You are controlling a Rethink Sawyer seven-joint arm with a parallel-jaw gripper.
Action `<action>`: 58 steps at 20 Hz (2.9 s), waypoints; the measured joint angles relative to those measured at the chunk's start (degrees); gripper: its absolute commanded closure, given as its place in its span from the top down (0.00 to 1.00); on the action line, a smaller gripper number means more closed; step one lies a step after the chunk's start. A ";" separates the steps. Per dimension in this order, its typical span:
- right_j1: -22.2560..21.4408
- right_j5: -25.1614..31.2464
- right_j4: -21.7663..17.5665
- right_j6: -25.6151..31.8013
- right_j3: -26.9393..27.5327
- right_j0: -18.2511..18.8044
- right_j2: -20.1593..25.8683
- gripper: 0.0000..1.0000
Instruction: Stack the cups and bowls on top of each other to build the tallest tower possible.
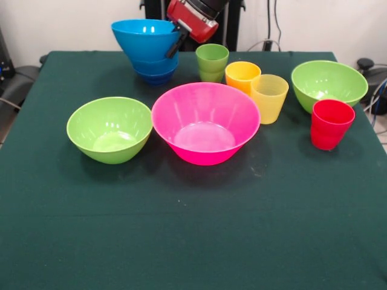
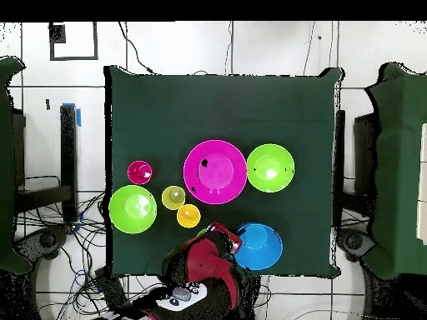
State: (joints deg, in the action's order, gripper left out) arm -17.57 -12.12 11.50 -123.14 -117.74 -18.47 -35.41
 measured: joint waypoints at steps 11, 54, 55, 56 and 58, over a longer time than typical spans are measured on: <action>-3.44 0.00 -0.77 0.00 -0.01 7.14 2.65 0.00; -11.83 12.05 -4.76 0.01 -0.21 16.27 11.34 0.00; -11.88 12.98 -5.10 0.01 -0.22 16.58 11.51 0.00; -11.90 13.78 -5.44 0.01 -0.22 16.87 11.64 0.00; -11.89 15.59 -6.29 0.01 -0.22 17.56 11.88 0.00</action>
State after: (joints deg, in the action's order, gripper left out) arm -29.46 3.47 5.21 -123.13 -117.96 -0.91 -23.53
